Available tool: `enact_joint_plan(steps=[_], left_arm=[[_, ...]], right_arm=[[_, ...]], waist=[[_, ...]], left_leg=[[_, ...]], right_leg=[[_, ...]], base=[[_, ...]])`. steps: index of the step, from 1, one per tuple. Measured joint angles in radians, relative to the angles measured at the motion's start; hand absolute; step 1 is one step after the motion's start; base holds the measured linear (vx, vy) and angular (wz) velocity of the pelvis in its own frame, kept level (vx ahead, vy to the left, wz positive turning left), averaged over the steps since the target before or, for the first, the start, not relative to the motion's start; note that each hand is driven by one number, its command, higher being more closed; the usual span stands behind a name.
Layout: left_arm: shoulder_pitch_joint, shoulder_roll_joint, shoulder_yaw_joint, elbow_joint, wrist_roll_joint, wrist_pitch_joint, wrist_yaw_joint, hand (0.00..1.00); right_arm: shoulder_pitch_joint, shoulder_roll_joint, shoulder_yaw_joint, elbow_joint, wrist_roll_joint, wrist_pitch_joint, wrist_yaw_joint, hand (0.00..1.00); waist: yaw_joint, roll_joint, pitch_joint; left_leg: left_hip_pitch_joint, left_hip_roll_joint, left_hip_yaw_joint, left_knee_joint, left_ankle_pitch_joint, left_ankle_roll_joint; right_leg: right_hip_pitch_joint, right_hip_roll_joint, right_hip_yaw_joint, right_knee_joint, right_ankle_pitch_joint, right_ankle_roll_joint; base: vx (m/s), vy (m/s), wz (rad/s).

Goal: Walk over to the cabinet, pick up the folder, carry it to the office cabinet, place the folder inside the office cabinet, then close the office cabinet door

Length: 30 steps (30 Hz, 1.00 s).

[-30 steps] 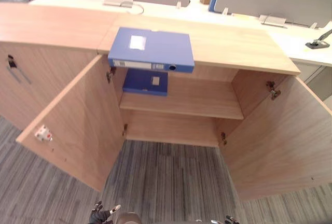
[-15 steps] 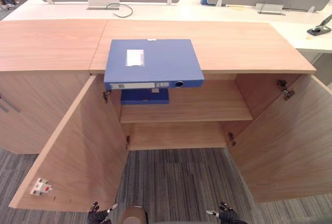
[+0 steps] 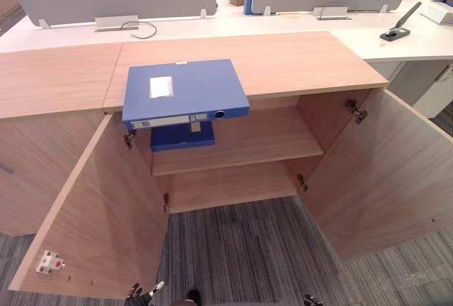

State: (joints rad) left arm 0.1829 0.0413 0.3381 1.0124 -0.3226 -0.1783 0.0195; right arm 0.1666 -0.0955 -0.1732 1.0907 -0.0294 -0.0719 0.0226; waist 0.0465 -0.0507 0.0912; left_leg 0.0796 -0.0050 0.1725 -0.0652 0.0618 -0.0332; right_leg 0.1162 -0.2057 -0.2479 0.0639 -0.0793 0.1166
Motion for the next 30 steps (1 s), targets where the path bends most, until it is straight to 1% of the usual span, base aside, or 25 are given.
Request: enact_joint_plan(steps=[1, 2, 3, 4, 5, 6, 7, 9, 10, 11, 12, 13, 15, 16, 18, 20, 22, 24, 28, 30], left_arm=[[0.001, -0.001, -0.004, 0.000, -0.025, 0.000, -0.009, 0.00], [0.006, -0.008, -0.008, -0.001, -0.057, 0.000, -0.017, 0.00], [0.006, -0.012, -0.025, -0.001, -0.088, 0.000, -0.022, 0.00], [0.006, -0.013, -0.039, -0.001, -0.112, 0.000, -0.028, 0.00], [0.004, -0.013, -0.065, -0.007, -0.143, 0.000, -0.040, 0.00], [0.005, -0.012, -0.087, -0.015, -0.193, 0.002, -0.055, 0.00], [0.009, -0.006, -0.103, -0.043, -0.257, 0.008, -0.073, 0.00], [0.008, 0.002, -0.126, -0.078, -0.340, 0.015, -0.092, 0.00], [0.016, 0.005, -0.138, -0.111, -0.402, 0.017, -0.103, 0.00], [0.022, 0.005, -0.139, -0.132, -0.430, 0.018, -0.110, 0.00], [0.038, 0.008, -0.140, -0.178, -0.487, 0.021, -0.127, 0.00], [0.041, 0.001, -0.142, -0.225, -0.539, 0.028, -0.138, 0.00], [0.051, -0.013, -0.151, -0.294, -0.576, 0.030, -0.142, 0.00], [0.058, -0.020, -0.164, -0.384, -0.606, 0.028, -0.147, 0.00], [0.056, -0.021, -0.182, -0.456, -0.635, 0.025, -0.145, 0.00], [0.045, -0.021, -0.204, -0.520, -0.660, 0.020, -0.124, 0.00], [0.034, -0.019, -0.217, -0.556, -0.661, 0.020, -0.111, 0.00], [0.031, -0.018, -0.226, -0.608, -0.664, 0.020, -0.104, 0.00], [0.040, 0.003, -0.242, -0.724, -0.643, 0.020, -0.087, 0.00], [0.051, 0.007, -0.244, -0.810, -0.579, 0.017, -0.073, 0.00]], right_arm=[[-0.005, 0.001, 0.000, -0.001, -0.008, 0.002, 0.004, 0.00], [-0.004, 0.001, 0.000, -0.013, -0.017, 0.004, 0.006, 0.00], [0.002, -0.001, -0.001, -0.032, -0.028, 0.007, 0.008, 0.00], [0.002, -0.007, -0.001, -0.041, -0.028, 0.008, 0.009, 0.00], [0.002, -0.013, -0.001, -0.061, -0.028, 0.008, 0.012, 0.00], [0.008, -0.009, 0.000, -0.076, -0.027, 0.008, 0.013, 0.00], [0.012, -0.003, 0.001, -0.077, -0.022, 0.008, 0.013, 0.00], [0.014, 0.007, 0.001, -0.077, -0.007, 0.007, 0.013, 0.00], [0.016, 0.014, 0.001, -0.074, -0.003, 0.008, 0.013, 0.00], [0.016, 0.017, 0.001, -0.072, -0.001, 0.009, 0.013, 0.00], [0.020, 0.031, 0.001, -0.062, -0.006, 0.011, 0.014, 0.00], [0.021, 0.029, 0.001, -0.046, -0.015, 0.010, 0.015, 0.00], [0.020, 0.024, 0.002, -0.036, -0.031, 0.010, 0.017, 0.00], [0.019, 0.020, 0.011, -0.031, -0.033, 0.011, 0.017, 0.00], [0.012, 0.020, 0.022, -0.026, -0.033, 0.014, 0.016, 0.00], [0.004, 0.008, 0.049, -0.025, -0.031, 0.019, 0.013, 0.00], [0.002, 0.004, 0.055, -0.025, -0.031, 0.021, 0.012, 0.00], [0.002, 0.000, 0.058, -0.025, -0.031, 0.022, 0.010, 0.00], [0.001, -0.012, 0.089, -0.024, -0.031, 0.022, 0.005, 0.00], [-0.008, -0.014, 0.094, -0.005, -0.031, 0.022, 0.004, 0.00]], waist=[[0.001, -0.002, 0.003], [-0.001, -0.003, 0.002], [-0.003, 0.005, 0.004], [-0.004, 0.013, 0.003], [-0.007, 0.031, 0.007], [-0.010, 0.022, 0.011], [-0.016, 0.014, 0.006], [-0.024, 0.001, 0.010], [-0.025, -0.012, 0.004], [-0.024, -0.020, 0.000], [-0.023, -0.045, -0.015], [-0.025, -0.042, -0.024], [-0.023, -0.036, -0.037], [-0.018, -0.030, -0.044], [-0.016, -0.032, -0.048], [-0.027, -0.028, -0.049], [-0.032, -0.022, -0.051], [-0.034, -0.017, -0.051], [-0.036, -0.010, -0.055], [-0.034, -0.010, -0.055]], left_leg=[[0.006, -0.010, -0.005, 0.001, -0.004, 0.006], [0.016, -0.029, -0.012, 0.004, -0.019, 0.027], [0.030, -0.041, -0.015, 0.003, -0.027, 0.039], [0.034, -0.043, -0.016, 0.004, -0.030, 0.044], [0.049, -0.042, -0.018, 0.003, -0.033, 0.058], [0.062, -0.044, -0.026, 0.003, -0.039, 0.069], [0.065, -0.043, -0.044, 0.005, -0.045, 0.069], [0.056, -0.042, -0.075, 0.004, -0.045, 0.068], [0.041, -0.043, -0.084, 0.004, -0.043, 0.061], [0.037, -0.045, -0.089, 0.003, -0.041, 0.057], [0.025, -0.055, -0.097, 0.002, -0.040, 0.047], [0.023, -0.045, -0.108, 0.001, -0.041, 0.030], [0.022, -0.023, -0.111, 0.000, -0.039, 0.017], [0.009, 0.002, -0.111, 0.002, -0.040, 0.011], [0.001, 0.020, -0.110, 0.002, -0.041, 0.001], [-0.003, 0.037, -0.110, 0.003, -0.048, -0.009], [-0.003, 0.045, -0.110, 0.003, -0.053, -0.016], [-0.003, 0.046, -0.111, 0.008, -0.062, -0.020], [-0.008, 0.044, -0.115, 0.045, -0.094, -0.014], [-0.010, 0.038, -0.121, 0.049, -0.097, -0.013]], right_leg=[[-0.010, -0.011, 0.009, 0.027, -0.007, 0.009], [-0.028, -0.040, 0.023, 0.087, -0.027, 0.024], [-0.061, -0.063, 0.034, 0.182, -0.036, 0.027], [-0.088, -0.074, 0.035, 0.244, -0.038, 0.023], [-0.133, -0.096, 0.032, 0.361, -0.040, 0.002], [-0.147, -0.118, 0.028, 0.415, -0.049, -0.024], [-0.156, -0.128, 0.024, 0.410, -0.054, -0.021], [-0.158, -0.123, 0.024, 0.355, -0.050, -0.015], [-0.162, -0.113, 0.023, 0.290, -0.032, 0.005], [-0.160, -0.106, 0.020, 0.251, -0.009, 0.007], [-0.158, -0.097, -0.007, 0.179, 0.047, 0.001], [-0.134, -0.087, -0.041, 0.128, 0.054, 0.028], [-0.120, -0.055, -0.051, 0.086, 0.061, 0.018], [-0.117, -0.026, -0.052, 0.048, 0.070, 0.006], [-0.114, 0.002, -0.055, 0.023, 0.076, -0.002], [-0.098, 0.029, -0.058, -0.010, 0.081, -0.009], [-0.090, 0.041, -0.062, -0.030, 0.083, -0.012], [-0.080, 0.045, -0.064, -0.046, 0.084, -0.013], [-0.059, 0.038, -0.073, -0.058, 0.084, -0.013], [-0.056, 0.031, -0.078, -0.058, 0.084, -0.013]], base=[[-0.03, 0.140, -0.25], [0.00, 0.167, -0.18], [0.01, 0.144, -0.10], [0.01, 0.178, 0.03], [-0.03, 0.148, 0.19], [-0.05, 0.159, 0.32], [-0.05, 0.105, 0.40], [-0.02, 0.028, 0.52], [0.00, -0.030, 0.49], [0.03, -0.076, 0.39], [0.11, -0.145, 0.30], [0.14, -0.150, 0.27], [0.14, -0.127, 0.04], [0.10, -0.098, -0.10], [0.11, -0.111, -0.10], [0.16, -0.126, -0.08], [0.11, -0.062, -0.04], [0.08, -0.014, -0.01], [0.07, 0.034, 0.05], [0.01, 0.051, 0.07]])
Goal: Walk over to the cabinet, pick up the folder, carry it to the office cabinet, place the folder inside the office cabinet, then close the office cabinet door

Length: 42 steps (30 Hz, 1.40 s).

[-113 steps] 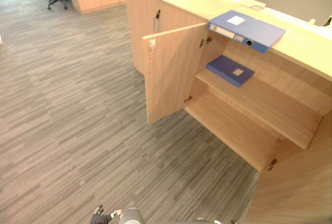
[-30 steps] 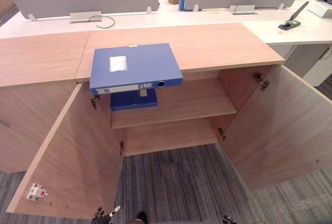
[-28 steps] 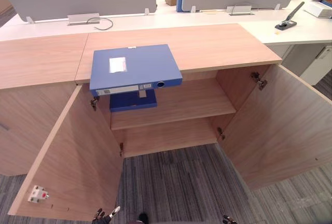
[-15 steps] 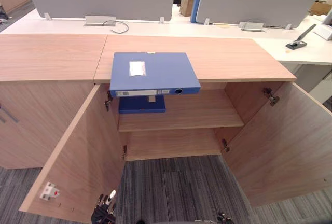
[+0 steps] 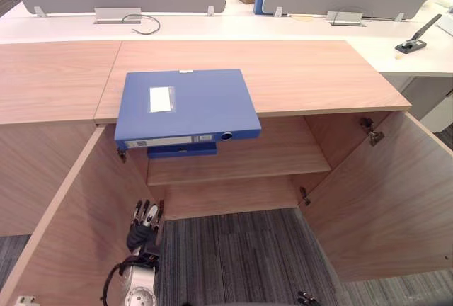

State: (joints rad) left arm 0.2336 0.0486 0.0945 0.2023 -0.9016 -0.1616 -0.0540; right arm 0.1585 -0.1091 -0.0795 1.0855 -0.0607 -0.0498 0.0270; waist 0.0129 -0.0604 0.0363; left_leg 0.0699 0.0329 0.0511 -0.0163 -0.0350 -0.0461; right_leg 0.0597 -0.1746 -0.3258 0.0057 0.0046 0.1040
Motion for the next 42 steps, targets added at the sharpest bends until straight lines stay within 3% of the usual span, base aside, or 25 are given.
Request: enact_joint_plan(steps=[7, 13, 16, 19, 22, 23, 25, 29, 34, 42], left_arm=[[0.041, -0.021, 0.005, -0.188, 0.370, -0.002, 0.109, 0.00], [0.075, -0.071, 0.025, -0.277, 0.494, 0.010, 0.171, 0.00], [0.113, -0.104, 0.058, -0.416, 0.628, 0.020, 0.224, 0.00], [0.119, -0.109, 0.107, -0.595, 0.882, 0.019, 0.303, 0.00], [0.050, -0.092, 0.158, -0.764, 1.195, 0.017, 0.430, 0.00], [0.025, -0.089, 0.165, -0.781, 1.231, 0.017, 0.448, 0.00], [-0.053, -0.061, 0.172, -0.811, 1.337, 0.016, 0.509, 0.00], [-0.170, 0.067, 0.165, -0.822, 1.540, 0.021, 0.598, 0.00], [-0.254, 0.185, 0.156, -0.787, 1.717, 0.056, 0.651, 0.00], [-0.269, 0.281, 0.116, -0.637, 1.847, 0.108, 0.655, 0.00]], right_arm=[[-0.006, -0.003, 0.006, 0.011, 0.001, 0.001, 0.000, 0.00], [-0.009, -0.008, 0.033, 0.012, 0.004, 0.005, 0.000, 0.00], [-0.015, -0.008, 0.033, 0.036, 0.022, 0.008, 0.001, 0.00], [-0.017, -0.014, 0.043, 0.047, 0.041, 0.007, 0.000, 0.00], [-0.026, -0.025, 0.083, 0.048, 0.039, 0.006, 0.000, 0.00], [-0.028, -0.025, 0.083, 0.049, 0.039, 0.006, 0.000, 0.00], [-0.034, -0.027, 0.085, 0.048, 0.038, 0.001, 0.000, 0.00], [-0.033, -0.033, 0.111, 0.048, 0.039, -0.016, 0.002, 0.00], [-0.020, -0.034, 0.110, 0.047, 0.036, -0.034, 0.010, 0.00], [-0.016, -0.034, 0.109, 0.045, 0.000, -0.058, 0.013, 0.00]], waist=[[0.009, 0.002, 0.000], [0.025, 0.002, -0.001], [0.031, 0.001, -0.001], [0.035, 0.001, -0.001], [0.037, 0.001, -0.001], [0.037, 0.001, -0.001], [0.038, 0.001, -0.001], [0.037, 0.001, -0.001], [0.033, 0.001, -0.001], [0.033, 0.002, -0.002]], left_leg=[[-0.019, -0.012, -0.047, 0.007, 0.008, 0.006], [-0.018, -0.014, -0.097, -0.041, 0.054, 0.001], [-0.027, -0.011, -0.118, -0.050, 0.062, -0.002], [-0.032, -0.011, -0.130, -0.047, 0.066, -0.003], [-0.032, -0.010, -0.135, -0.041, 0.065, -0.003], [-0.032, -0.010, -0.135, -0.040, 0.065, -0.003], [-0.031, -0.009, -0.130, -0.033, 0.064, -0.006], [-0.014, 0.007, -0.089, -0.031, 0.055, -0.013], [-0.013, 0.025, -0.049, -0.026, 0.050, -0.020], [0.001, 0.037, -0.016, -0.023, 0.042, -0.028]], right_leg=[[0.007, -0.009, -0.041, 0.001, 0.000, 0.000], [0.009, -0.004, -0.085, 0.001, -0.004, -0.005], [0.013, -0.002, -0.102, 0.002, -0.005, -0.005], [0.016, 0.000, -0.111, 0.002, -0.003, -0.003], [0.024, 0.000, -0.111, 0.002, -0.003, -0.003], [0.024, 0.000, -0.111, 0.002, -0.003, -0.003], [0.025, 0.001, -0.106, 0.002, -0.003, -0.003], [0.024, 0.013, -0.062, 0.001, 0.000, -0.007], [0.000, 0.034, -0.020, -0.003, 0.009, -0.020], [0.000, 0.047, 0.011, -0.011, 0.016, -0.029]], base=[[-0.03, 0.029, 0.17], [-0.06, -0.009, 0.23], [-0.02, -0.013, 0.23], [-0.02, -0.011, 0.13], [-0.02, -0.010, 0.05], [0.00, 0.000, 0.00], [-0.03, -0.005, -0.07], [-0.02, -0.008, -0.28], [-0.01, -0.008, -0.27], [-0.01, 0.013, -0.13]])
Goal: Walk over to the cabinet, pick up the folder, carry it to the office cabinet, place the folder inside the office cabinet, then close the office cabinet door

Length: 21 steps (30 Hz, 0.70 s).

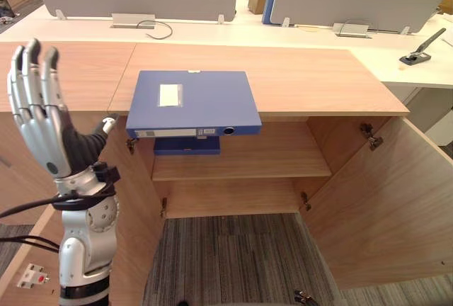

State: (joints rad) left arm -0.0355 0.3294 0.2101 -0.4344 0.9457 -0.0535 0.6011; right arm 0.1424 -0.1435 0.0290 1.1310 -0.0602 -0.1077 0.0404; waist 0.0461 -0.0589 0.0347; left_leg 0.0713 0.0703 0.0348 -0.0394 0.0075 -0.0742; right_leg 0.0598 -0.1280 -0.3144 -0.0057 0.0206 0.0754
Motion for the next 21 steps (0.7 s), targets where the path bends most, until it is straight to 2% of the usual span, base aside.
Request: enact_joint_plan(steps=[6, 11, 21], left_arm=[[-0.021, 0.058, -0.013, 0.142, 0.004, 0.007, -0.043, 0.00], [-0.039, 0.085, -0.054, 0.187, 0.004, 0.001, -0.074, 0.00], [-0.064, 0.143, -0.169, 0.283, 0.044, -0.050, -0.111, 0.00]], right_arm=[[0.004, -0.001, 0.003, -0.019, -0.003, -0.001, 0.014, 0.00], [0.010, -0.004, 0.012, -0.036, -0.005, -0.001, 0.028, 0.00], [0.010, -0.010, 0.012, -0.040, -0.039, -0.003, 0.036, 0.00]], waist=[[-0.004, 0.000, 0.000], [-0.015, 0.001, 0.000], [-0.039, 0.017, -0.009]], left_leg=[[0.002, 0.009, 0.020, 0.001, -0.001, -0.002], [0.005, 0.007, 0.025, 0.002, -0.001, -0.002], [0.018, 0.008, 0.036, 0.002, -0.004, -0.004]], right_leg=[[0.001, 0.016, 0.017, -0.029, 0.020, -0.012], [0.018, 0.018, 0.018, -0.062, 0.039, -0.013], [0.027, 0.021, 0.021, -0.078, 0.050, -0.012]], base=[[0.00, 0.013, -0.11], [-0.01, 0.033, -0.03], [-0.01, 0.029, -0.03]])
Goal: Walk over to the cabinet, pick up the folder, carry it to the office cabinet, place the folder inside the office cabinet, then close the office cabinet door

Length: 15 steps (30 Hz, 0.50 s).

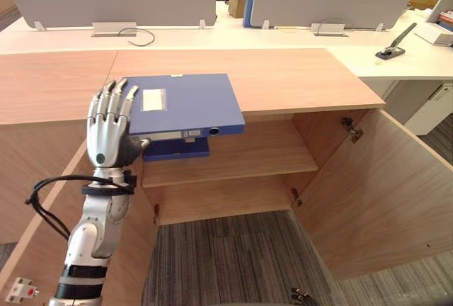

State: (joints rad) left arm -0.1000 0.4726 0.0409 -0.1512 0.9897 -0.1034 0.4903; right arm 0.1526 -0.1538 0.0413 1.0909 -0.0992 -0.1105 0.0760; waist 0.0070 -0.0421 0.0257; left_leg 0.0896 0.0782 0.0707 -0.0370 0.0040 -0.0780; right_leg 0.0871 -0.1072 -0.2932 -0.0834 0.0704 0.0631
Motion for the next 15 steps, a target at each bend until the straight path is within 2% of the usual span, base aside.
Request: enact_joint_plan(steps=[15], left_arm=[[-0.037, 0.078, -0.056, 0.119, 0.040, -0.020, -0.022, 0.00]], right_arm=[[0.000, -0.002, -0.013, 0.000, 0.000, -0.008, 0.001, 0.00]], waist=[[-0.018, 0.011, -0.003]], left_leg=[[0.002, 0.001, 0.021, 0.004, -0.002, -0.002]], right_leg=[[-0.001, 0.001, 0.018, -0.003, 0.009, 0.001]], base=[[0.00, 0.027, -0.04]])
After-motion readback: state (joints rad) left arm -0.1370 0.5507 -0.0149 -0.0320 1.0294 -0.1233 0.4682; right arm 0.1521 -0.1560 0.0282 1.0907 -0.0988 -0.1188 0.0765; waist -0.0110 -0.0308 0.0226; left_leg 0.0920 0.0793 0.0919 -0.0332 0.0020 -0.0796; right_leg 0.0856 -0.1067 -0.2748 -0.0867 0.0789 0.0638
